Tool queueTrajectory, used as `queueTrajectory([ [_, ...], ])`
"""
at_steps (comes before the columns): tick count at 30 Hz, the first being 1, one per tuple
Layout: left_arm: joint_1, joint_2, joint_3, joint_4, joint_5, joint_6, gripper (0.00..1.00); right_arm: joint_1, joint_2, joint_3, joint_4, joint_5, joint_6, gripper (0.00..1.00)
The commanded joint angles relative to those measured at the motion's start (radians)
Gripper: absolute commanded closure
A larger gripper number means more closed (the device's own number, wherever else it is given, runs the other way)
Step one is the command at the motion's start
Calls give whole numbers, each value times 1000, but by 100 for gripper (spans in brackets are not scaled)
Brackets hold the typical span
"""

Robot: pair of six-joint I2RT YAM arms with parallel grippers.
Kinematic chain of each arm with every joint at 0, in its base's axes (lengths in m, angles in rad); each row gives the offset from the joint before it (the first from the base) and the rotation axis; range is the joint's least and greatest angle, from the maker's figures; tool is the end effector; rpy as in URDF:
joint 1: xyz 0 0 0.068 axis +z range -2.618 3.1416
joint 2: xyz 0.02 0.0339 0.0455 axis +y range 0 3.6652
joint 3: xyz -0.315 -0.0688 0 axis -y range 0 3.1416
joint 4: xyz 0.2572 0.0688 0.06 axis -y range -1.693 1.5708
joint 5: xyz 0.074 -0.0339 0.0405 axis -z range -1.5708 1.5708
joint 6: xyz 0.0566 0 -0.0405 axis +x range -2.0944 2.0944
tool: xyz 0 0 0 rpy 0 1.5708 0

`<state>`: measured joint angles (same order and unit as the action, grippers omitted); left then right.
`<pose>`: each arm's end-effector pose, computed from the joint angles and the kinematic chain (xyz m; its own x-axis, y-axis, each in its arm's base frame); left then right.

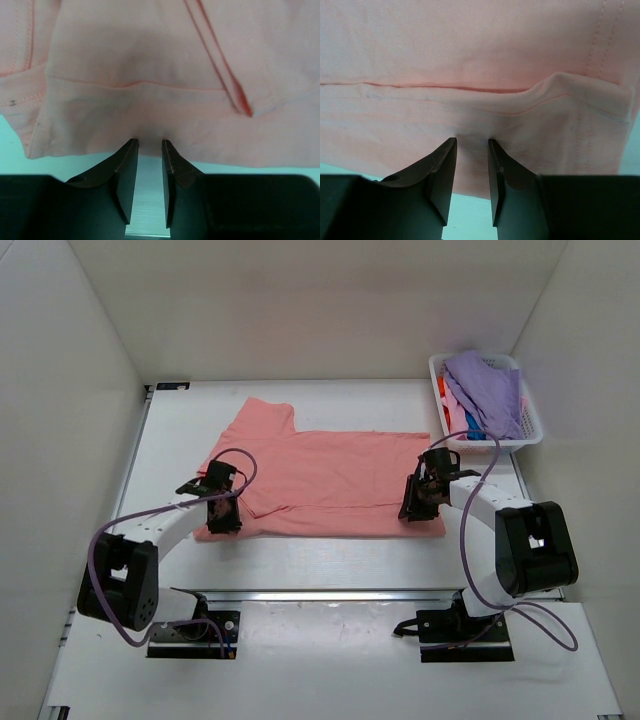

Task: Fold and stack the t-shirts
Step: Fold the flattened tshirt in 1/3 of the way

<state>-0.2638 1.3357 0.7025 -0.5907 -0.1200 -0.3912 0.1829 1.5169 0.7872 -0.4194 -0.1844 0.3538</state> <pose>0.2274 -0.0544 0.1936 -0.9230 -0.1428 -0.3572 -0.1432 0.9894 -0.0256 0.2811 0.0626 0.1830 -0.9291 0.1745 -0.3260 0.0739 0.9515 0.2987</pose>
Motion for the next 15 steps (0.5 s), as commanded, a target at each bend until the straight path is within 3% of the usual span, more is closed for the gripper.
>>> queueTrajectory([
  [1,-27,11,11,-63,8,58,63,7,31,-23,-65,51,-32,71],
  [7,-66,11,15,-84,-15,49,64,-8,11,-42,-94,65,-45,70],
  [9,-60,3,28,-101,-15,45,69,-16,8,-45,-104,68,-53,70],
  [13,-14,-142,34,-66,64,32,79,-7,-44,-31,-131,65,-67,71],
  [15,26,-217,48,-40,100,15,79,7,-79,-19,-134,68,-56,71],
])
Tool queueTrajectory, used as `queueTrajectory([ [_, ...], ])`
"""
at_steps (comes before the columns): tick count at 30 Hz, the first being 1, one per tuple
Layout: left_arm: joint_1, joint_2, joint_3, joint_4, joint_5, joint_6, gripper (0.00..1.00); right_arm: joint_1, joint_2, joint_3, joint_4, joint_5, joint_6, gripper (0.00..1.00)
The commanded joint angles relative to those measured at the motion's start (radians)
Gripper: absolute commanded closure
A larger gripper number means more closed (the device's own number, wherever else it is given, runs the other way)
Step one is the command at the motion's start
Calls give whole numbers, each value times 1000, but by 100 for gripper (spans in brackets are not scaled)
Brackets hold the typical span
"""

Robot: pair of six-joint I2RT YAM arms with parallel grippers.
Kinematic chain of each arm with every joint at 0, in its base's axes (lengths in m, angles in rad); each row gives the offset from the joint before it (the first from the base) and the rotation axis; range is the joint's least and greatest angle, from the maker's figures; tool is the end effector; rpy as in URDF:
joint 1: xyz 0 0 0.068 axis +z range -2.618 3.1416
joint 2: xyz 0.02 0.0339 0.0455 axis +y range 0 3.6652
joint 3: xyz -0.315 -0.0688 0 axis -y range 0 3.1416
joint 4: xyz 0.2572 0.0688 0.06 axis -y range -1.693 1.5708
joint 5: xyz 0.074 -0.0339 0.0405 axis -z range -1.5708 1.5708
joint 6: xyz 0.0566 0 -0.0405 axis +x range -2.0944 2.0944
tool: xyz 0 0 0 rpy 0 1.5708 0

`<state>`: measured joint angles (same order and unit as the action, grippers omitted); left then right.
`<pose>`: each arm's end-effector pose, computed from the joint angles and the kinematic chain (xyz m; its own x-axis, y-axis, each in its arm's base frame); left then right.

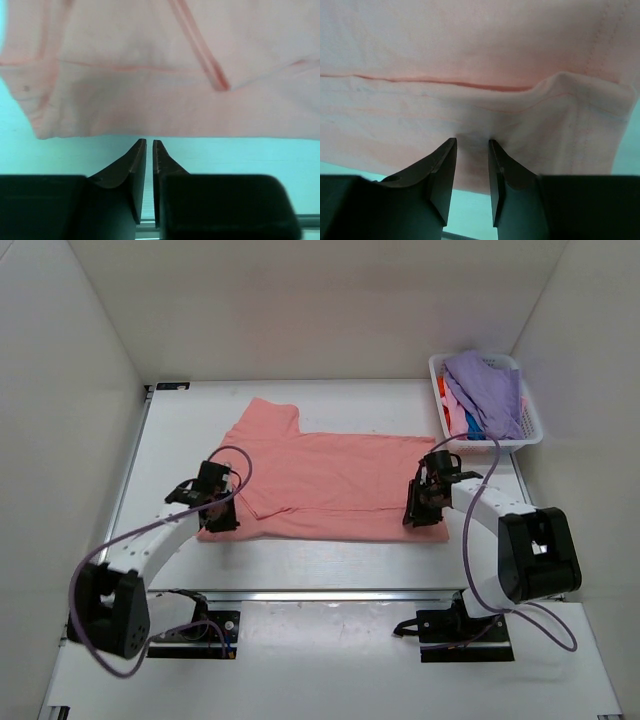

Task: Fold and stack the t-shirts
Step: Fold the flattened tshirt in 1/3 of the way

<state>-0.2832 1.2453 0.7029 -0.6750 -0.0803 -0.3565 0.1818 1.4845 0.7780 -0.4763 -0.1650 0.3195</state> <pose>0.2083 -0.0559 0.2082 -0.9321 -0.0910 -0.3506 -0.0783 0.9957 -0.0503 0.2703 0.0591 0.1858 -0.9396 0.1423 -0.3114 0.0586 0.9630 0.2632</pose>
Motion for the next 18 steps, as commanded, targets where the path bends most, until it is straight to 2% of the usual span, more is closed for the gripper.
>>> queueTrajectory([
  [1,49,-156,50,54,69,-30,77,19,-59,-6,-85,47,-10,70],
  [4,49,-152,44,147,65,-58,73,48,-87,4,-39,50,9,71],
  [9,47,6,-34,328,80,-140,75,56,-89,-17,74,36,58,71],
  [12,30,94,-74,396,24,-171,78,44,-84,-31,149,27,64,71],
  [18,22,157,-92,296,-98,-177,78,25,-3,-33,150,24,21,71],
])
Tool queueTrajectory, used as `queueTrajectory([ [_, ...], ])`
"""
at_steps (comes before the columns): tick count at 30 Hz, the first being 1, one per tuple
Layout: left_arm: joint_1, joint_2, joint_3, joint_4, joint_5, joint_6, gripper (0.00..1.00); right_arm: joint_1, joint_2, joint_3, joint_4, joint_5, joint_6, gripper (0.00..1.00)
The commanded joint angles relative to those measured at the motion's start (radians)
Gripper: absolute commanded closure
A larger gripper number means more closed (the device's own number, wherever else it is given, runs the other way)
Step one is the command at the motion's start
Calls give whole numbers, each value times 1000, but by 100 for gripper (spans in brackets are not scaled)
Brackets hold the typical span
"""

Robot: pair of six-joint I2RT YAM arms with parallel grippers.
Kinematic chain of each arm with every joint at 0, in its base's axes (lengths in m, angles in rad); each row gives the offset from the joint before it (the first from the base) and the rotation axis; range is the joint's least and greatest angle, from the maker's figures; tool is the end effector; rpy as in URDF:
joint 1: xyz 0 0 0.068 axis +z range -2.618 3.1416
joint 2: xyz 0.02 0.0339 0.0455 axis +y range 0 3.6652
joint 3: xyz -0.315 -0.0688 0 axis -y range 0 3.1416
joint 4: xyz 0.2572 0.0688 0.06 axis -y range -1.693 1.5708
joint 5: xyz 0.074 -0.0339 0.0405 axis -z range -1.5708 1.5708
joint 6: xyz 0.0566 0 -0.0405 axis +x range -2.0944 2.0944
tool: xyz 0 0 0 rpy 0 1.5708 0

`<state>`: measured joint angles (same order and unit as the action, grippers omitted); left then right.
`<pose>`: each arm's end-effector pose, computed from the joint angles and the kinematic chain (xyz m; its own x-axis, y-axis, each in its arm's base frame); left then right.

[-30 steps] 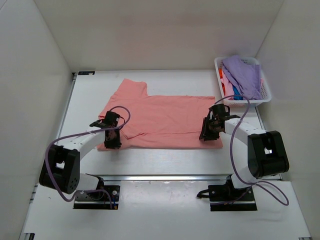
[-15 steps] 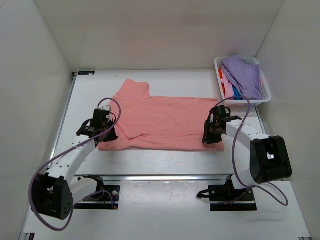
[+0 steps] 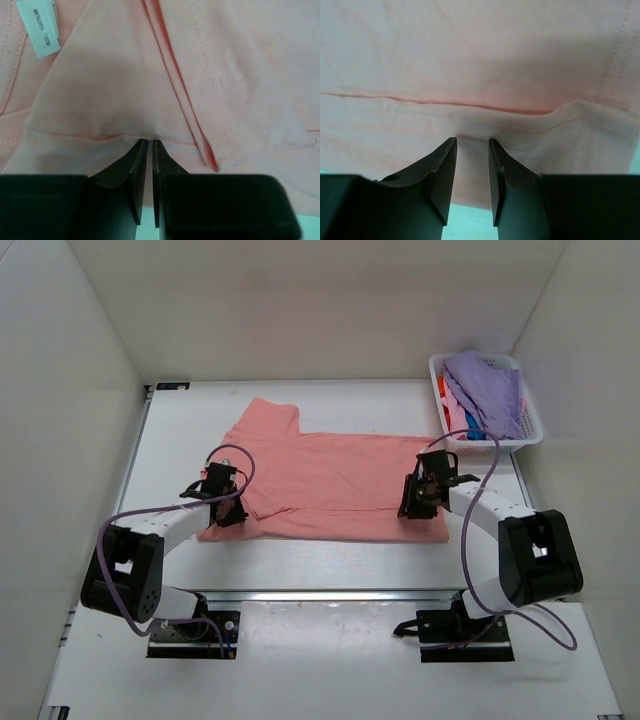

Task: Fold and stack the t-shirts
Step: Fold the flattened tshirt in 1/3 of the way

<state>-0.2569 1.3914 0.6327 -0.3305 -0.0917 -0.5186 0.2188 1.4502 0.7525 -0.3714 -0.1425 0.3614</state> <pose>0.2452 -0.0590 0.1745 -0.8495 -0.2872 -0.4425 -0.2408 0.9575 -0.1591 0.2719 0.0687 0.1929 -0.9001 0.1584 -0.4058 0.0393 0.9573 0.2865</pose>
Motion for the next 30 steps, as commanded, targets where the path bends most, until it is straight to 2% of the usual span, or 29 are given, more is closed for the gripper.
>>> queueTrajectory([
  [1,-2,0,-30,-59,-86,-14,78,-10,48,-8,37,7,-27,71],
  [6,8,-109,-102,-94,-95,-44,78,-13,84,-15,20,17,-45,69],
  [16,-30,-198,-159,-174,-97,-84,79,34,167,18,-54,26,-64,69],
  [19,-30,-254,-154,-199,-83,-119,79,54,158,-4,-55,23,-55,68],
  [24,13,-348,-90,-223,-54,-120,73,48,135,24,-50,20,-64,68],
  [25,30,-362,-55,-229,-51,-103,69,50,128,48,-78,18,-70,66],
  [26,31,-362,-1,-240,-39,-87,64,48,119,77,-92,18,-72,55],
  [28,42,-358,68,-251,-5,-60,62,47,98,134,-121,12,-76,43],
  [30,59,-345,131,-219,9,-40,60,54,64,182,-147,21,-78,36],
])
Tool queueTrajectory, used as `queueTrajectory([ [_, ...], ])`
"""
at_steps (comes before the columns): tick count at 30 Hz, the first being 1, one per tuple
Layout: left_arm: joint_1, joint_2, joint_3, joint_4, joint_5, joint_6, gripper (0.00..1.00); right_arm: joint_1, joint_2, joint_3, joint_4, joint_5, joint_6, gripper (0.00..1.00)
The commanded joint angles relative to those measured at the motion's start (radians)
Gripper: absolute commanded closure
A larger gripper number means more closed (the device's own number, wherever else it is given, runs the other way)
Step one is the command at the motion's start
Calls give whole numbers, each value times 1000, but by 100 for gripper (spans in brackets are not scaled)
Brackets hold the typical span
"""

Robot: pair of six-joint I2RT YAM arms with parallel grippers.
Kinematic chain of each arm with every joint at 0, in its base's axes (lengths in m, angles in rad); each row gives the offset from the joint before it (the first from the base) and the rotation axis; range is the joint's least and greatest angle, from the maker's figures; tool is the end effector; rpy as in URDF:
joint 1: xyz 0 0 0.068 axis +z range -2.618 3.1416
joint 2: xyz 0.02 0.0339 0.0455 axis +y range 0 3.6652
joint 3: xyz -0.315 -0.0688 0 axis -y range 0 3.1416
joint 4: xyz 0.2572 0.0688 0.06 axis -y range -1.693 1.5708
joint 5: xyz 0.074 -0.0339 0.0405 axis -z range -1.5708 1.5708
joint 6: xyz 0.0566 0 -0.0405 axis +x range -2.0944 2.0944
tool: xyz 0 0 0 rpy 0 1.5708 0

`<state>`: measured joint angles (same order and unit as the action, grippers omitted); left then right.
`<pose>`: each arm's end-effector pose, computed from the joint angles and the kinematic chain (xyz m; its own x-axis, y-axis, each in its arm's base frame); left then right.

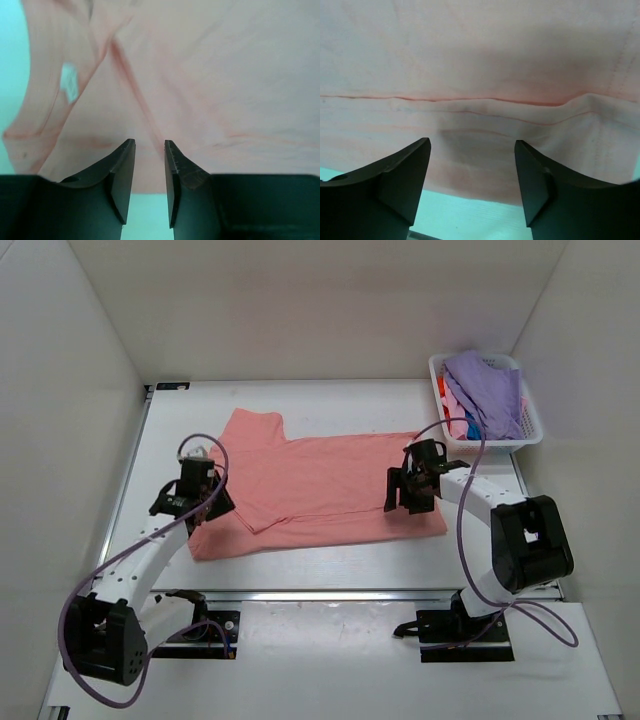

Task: Fold and stack the t-shirts
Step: Fold the flattened tshirt in 1/3 of the way, then grap the side of the flattened tshirt furthest away from the robot with both arms

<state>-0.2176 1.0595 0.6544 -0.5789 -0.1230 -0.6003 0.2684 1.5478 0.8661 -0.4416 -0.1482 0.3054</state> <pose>0.1948 -0.0360 0.2336 -0.7545 -0.4073 -0.5146 -0.3372 0.9133 -0.2285 0.2933 0.0893 0.1958 -0.9264 0.0536 -0.3727 -0.0475 0.9652 0.2571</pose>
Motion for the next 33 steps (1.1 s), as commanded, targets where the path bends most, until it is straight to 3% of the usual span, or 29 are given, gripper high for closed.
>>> queueTrajectory([
  [1,21,6,144,51,46,66,58,3,-43,100,-81,25,-19,34],
  [4,61,126,238,152,36,132,56,2,-66,178,-85,21,-17,34],
  [7,113,356,404,168,22,207,53,-12,-87,229,-72,7,-18,33],
  [12,145,733,750,169,-18,293,37,-52,-126,217,-5,-14,-11,36],
  [18,175,1078,1170,51,-43,361,33,-61,-92,203,43,-16,-17,37],
  [21,187,1190,1303,-12,-52,373,32,-80,-66,208,47,-19,-25,38],
  [26,193,1298,1395,-65,-44,393,31,-103,-35,201,90,-21,-25,38],
  [33,175,1324,1369,-113,16,395,33,-97,0,220,98,-28,-26,38],
])
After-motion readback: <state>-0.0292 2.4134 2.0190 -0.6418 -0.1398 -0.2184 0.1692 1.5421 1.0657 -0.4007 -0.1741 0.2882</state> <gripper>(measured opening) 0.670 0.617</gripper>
